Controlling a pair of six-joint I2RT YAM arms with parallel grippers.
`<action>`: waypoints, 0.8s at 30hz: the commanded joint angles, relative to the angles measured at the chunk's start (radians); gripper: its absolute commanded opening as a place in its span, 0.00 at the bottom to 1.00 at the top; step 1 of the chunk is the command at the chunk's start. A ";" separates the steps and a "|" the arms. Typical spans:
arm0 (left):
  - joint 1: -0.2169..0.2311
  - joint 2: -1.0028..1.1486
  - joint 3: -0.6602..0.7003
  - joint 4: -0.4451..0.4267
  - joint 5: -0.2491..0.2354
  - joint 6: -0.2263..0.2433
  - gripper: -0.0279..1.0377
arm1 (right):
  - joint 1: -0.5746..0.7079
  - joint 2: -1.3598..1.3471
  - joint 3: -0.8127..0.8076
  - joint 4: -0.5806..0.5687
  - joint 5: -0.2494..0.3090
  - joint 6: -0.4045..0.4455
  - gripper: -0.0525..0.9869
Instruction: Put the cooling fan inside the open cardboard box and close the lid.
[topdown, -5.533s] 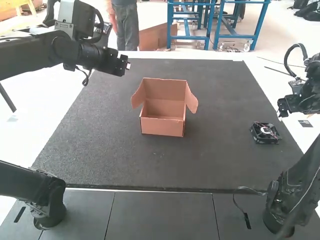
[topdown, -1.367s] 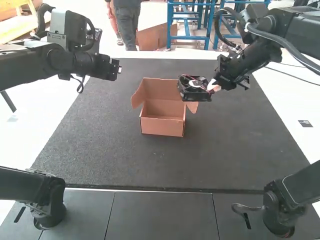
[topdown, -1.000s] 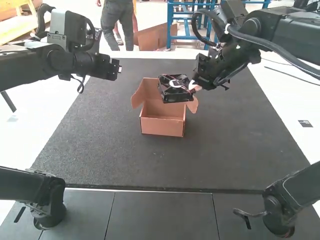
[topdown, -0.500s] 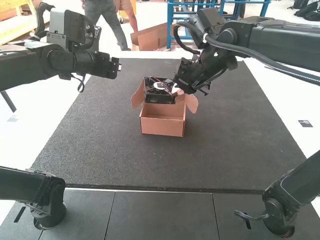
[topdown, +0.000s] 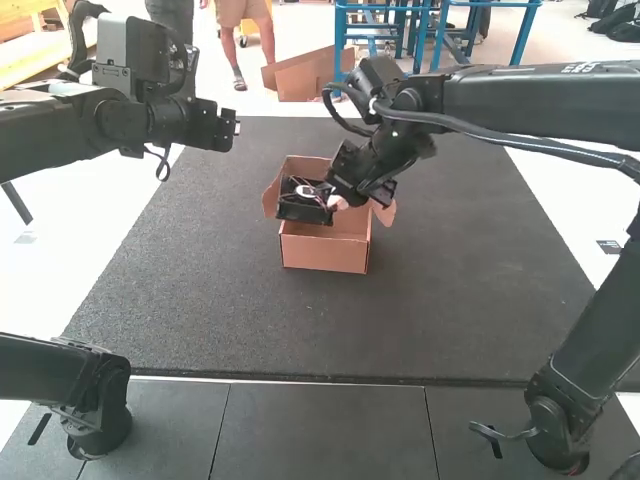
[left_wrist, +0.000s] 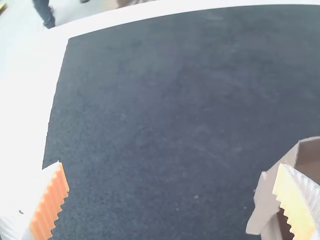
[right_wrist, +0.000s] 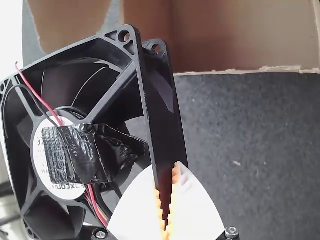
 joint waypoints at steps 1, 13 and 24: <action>0.009 -0.019 0.024 0.010 -0.018 -0.005 0.94 | -0.002 0.016 -0.005 0.025 -0.010 0.018 0.03; 0.010 -0.013 0.046 0.021 -0.018 -0.005 0.94 | -0.055 0.124 0.000 0.085 0.008 0.004 0.03; 0.010 -0.013 0.058 0.021 -0.019 -0.005 0.94 | -0.149 0.218 0.032 0.126 0.036 -0.043 0.03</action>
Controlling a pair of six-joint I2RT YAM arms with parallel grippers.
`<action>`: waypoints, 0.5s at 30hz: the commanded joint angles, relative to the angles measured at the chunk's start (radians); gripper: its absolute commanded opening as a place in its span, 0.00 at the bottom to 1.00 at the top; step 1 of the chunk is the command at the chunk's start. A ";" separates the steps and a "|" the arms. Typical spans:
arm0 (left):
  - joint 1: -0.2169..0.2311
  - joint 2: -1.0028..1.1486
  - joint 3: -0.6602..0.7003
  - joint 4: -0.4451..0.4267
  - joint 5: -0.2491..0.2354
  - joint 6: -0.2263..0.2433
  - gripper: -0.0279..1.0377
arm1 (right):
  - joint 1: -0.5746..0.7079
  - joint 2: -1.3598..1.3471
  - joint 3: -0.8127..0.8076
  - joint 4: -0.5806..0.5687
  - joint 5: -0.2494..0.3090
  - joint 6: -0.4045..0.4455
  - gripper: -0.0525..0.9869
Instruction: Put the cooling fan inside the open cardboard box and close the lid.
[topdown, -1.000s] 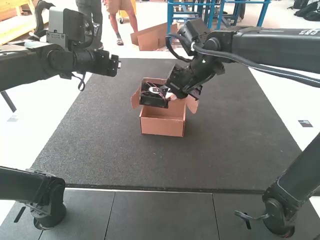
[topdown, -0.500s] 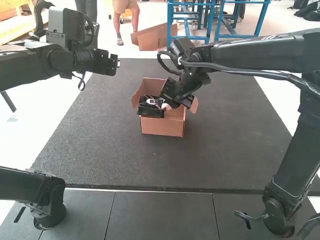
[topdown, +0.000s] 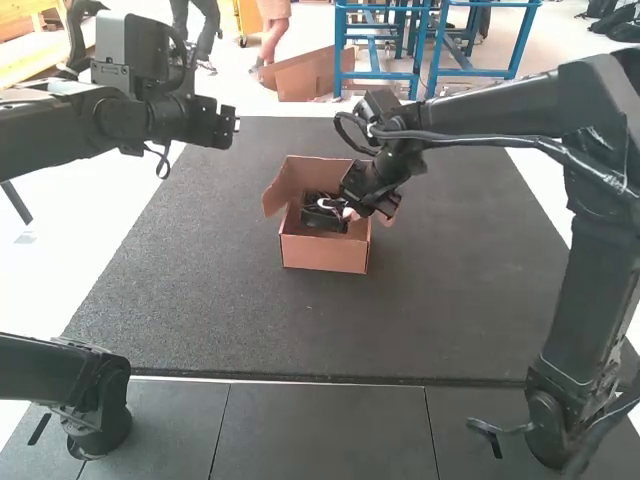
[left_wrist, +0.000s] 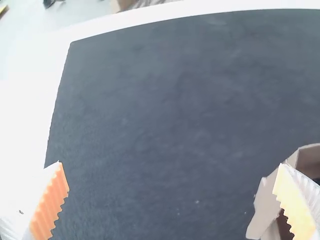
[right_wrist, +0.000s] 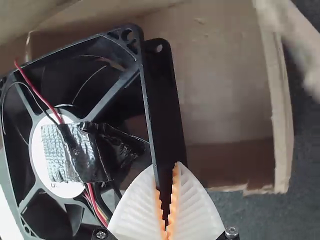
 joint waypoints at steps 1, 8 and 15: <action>0.010 -0.013 0.050 0.011 -0.017 -0.005 0.94 | -0.023 0.024 0.039 0.012 0.013 -0.026 0.03; 0.010 -0.013 0.053 0.013 -0.017 -0.006 0.94 | -0.024 0.093 0.101 0.040 0.022 -0.047 0.03; 0.010 -0.013 0.053 0.011 -0.017 -0.006 0.94 | -0.013 0.153 0.151 0.042 0.030 -0.049 0.03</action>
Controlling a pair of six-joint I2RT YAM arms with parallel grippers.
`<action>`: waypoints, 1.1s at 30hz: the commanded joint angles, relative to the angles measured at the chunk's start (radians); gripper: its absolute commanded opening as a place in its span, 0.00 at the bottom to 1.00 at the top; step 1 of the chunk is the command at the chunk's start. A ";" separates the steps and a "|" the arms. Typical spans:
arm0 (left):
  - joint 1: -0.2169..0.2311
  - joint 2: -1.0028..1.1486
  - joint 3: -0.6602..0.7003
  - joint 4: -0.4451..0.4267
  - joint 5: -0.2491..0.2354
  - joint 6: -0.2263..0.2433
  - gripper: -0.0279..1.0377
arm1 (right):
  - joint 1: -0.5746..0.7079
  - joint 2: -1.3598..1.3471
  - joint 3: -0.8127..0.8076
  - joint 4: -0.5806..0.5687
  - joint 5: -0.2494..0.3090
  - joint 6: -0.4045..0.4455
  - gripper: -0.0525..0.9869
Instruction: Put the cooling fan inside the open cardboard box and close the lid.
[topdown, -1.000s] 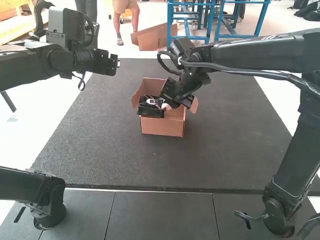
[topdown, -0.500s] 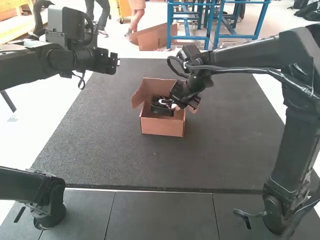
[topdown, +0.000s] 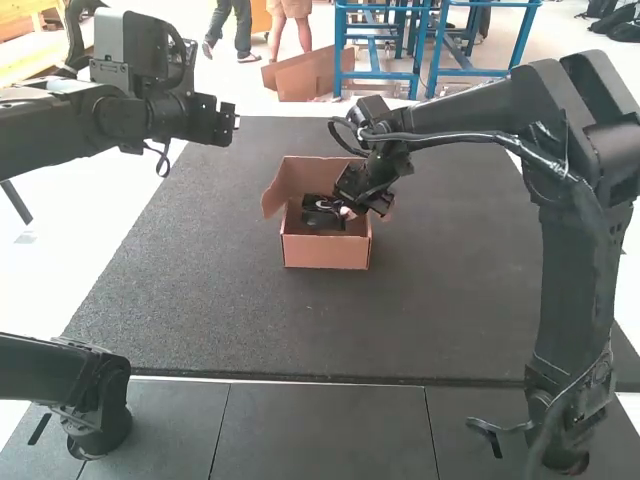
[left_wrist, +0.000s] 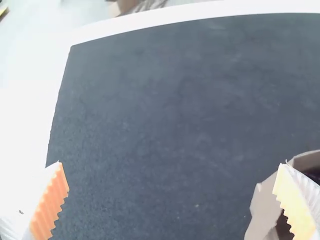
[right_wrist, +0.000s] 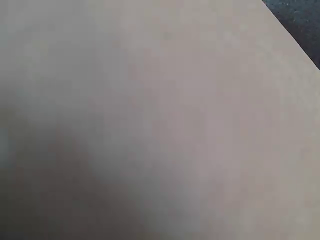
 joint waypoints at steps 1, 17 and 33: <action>0.010 -0.013 0.049 0.006 -0.016 -0.007 0.94 | 0.004 0.014 0.040 0.011 0.009 -0.011 0.03; 0.010 -0.013 0.028 0.005 -0.015 -0.018 0.94 | -0.018 0.001 0.231 -0.156 -0.170 -0.199 0.65; 0.010 0.079 0.019 0.010 -0.121 -0.064 0.94 | -0.025 -0.327 0.178 -0.406 0.003 -0.922 0.91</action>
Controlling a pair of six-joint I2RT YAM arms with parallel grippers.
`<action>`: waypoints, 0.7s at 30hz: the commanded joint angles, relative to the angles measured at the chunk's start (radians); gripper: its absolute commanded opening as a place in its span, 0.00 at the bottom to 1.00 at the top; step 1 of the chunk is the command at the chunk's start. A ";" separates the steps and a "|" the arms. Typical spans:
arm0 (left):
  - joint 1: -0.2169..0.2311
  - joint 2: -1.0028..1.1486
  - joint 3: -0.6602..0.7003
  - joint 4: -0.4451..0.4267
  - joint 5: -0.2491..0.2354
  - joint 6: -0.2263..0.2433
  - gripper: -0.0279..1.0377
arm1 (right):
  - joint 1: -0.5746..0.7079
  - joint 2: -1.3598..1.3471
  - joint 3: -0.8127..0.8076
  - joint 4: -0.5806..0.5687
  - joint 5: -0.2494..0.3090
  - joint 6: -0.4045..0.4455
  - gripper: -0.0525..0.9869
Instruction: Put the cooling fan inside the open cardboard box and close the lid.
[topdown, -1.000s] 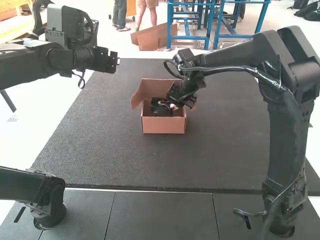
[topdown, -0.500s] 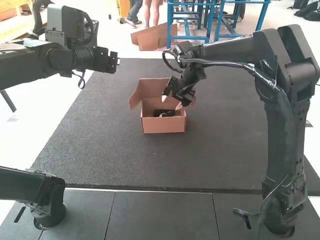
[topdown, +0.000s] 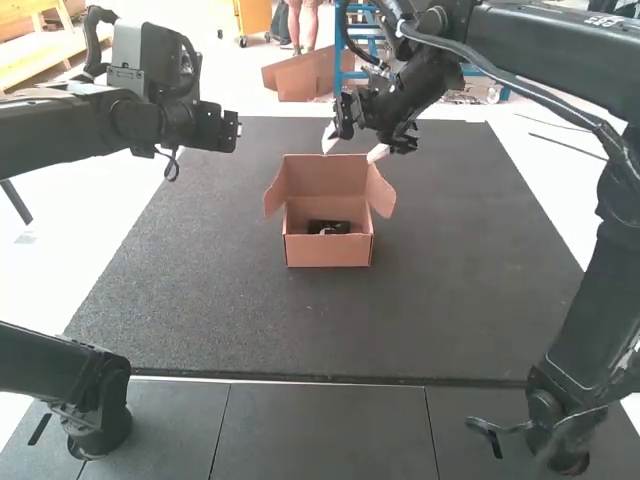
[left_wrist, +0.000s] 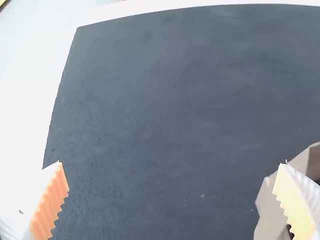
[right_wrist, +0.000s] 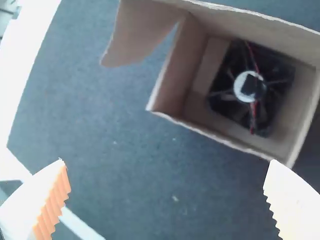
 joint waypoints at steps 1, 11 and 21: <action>0.010 0.018 0.019 0.005 -0.084 -0.018 0.94 | -0.008 -0.086 -0.098 0.042 0.220 -0.270 0.91; 0.026 0.118 0.022 0.013 -0.164 -0.020 0.94 | -0.034 -0.287 -0.462 0.439 0.302 -0.304 0.86; 0.022 0.208 0.026 0.034 -0.172 -0.018 0.94 | -0.048 -0.321 -0.635 0.663 0.319 -0.356 0.86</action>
